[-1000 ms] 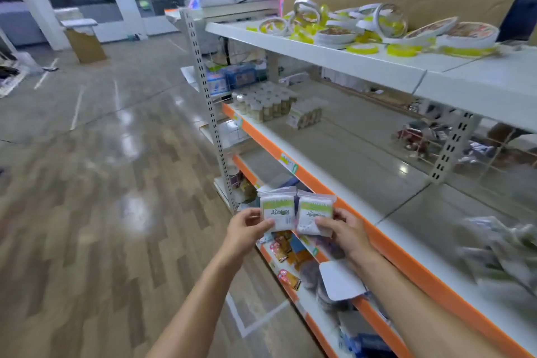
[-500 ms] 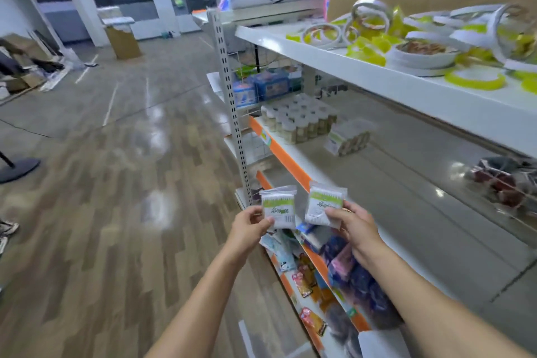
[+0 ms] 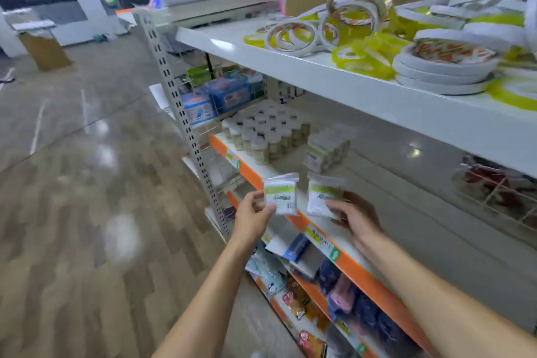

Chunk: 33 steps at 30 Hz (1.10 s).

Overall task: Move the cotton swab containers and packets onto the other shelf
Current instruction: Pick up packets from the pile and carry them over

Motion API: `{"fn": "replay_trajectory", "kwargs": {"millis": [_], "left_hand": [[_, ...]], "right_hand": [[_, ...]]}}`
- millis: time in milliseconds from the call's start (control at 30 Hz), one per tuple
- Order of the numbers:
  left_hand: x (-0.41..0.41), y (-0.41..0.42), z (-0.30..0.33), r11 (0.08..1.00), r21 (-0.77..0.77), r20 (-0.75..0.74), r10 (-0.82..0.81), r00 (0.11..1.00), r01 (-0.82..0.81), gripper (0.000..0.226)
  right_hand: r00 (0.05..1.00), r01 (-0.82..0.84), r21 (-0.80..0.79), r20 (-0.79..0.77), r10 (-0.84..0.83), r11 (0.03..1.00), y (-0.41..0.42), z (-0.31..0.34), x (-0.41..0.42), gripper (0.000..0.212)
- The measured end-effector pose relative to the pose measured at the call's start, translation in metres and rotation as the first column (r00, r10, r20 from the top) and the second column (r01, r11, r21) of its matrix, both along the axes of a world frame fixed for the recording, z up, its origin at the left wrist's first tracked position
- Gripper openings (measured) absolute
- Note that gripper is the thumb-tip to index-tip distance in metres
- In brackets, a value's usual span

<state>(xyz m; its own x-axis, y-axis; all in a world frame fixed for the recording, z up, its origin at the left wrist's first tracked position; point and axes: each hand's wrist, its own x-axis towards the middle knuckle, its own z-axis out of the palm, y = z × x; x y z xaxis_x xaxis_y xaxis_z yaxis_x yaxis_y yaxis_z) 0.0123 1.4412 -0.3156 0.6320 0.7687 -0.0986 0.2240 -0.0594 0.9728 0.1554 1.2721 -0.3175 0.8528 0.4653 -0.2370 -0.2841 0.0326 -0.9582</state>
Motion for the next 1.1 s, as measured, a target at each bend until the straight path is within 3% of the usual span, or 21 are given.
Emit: {"fn": "replay_trajectory", "kwargs": {"millis": [200, 333, 500, 833, 1000, 1100], "left_hand": [[0.064, 0.052, -0.01, 0.978, 0.088, 0.001, -0.19, 0.982, 0.189, 0.022], [0.097, 0.085, -0.012, 0.924, 0.236, -0.065, -0.293, 0.954, 0.3, 0.028], [0.136, 0.109, -0.021, 0.884, 0.233, -0.112, -0.39, 0.914, 0.405, 0.031], [0.173, 0.12, -0.041, 0.842, 0.245, -0.039, -0.487, 0.872, 0.481, 0.019], [0.183, 0.122, -0.041, 0.823, 0.22, -0.019, -0.532, 0.846, 0.523, 0.031], [0.187, 0.123, -0.04, 0.832, 0.204, -0.04, -0.52, 0.854, 0.516, 0.024]], "right_hand": [[0.984, 0.179, 0.001, 0.024, -0.179, 0.984, 0.029, -0.008, 0.025, 0.02], [0.955, 0.294, 0.01, 0.033, -0.295, 0.956, 0.048, -0.009, 0.034, 0.018], [0.911, 0.408, 0.029, 0.057, -0.409, 0.912, 0.063, -0.012, 0.034, 0.021], [0.857, 0.506, -0.045, 0.141, -0.496, 0.862, 0.083, -0.024, 0.035, 0.028], [0.852, 0.506, -0.101, 0.211, -0.478, 0.857, 0.099, -0.032, 0.036, 0.029], [0.844, 0.511, -0.14, 0.268, -0.464, 0.848, 0.111, -0.04, 0.036, 0.031]]}}
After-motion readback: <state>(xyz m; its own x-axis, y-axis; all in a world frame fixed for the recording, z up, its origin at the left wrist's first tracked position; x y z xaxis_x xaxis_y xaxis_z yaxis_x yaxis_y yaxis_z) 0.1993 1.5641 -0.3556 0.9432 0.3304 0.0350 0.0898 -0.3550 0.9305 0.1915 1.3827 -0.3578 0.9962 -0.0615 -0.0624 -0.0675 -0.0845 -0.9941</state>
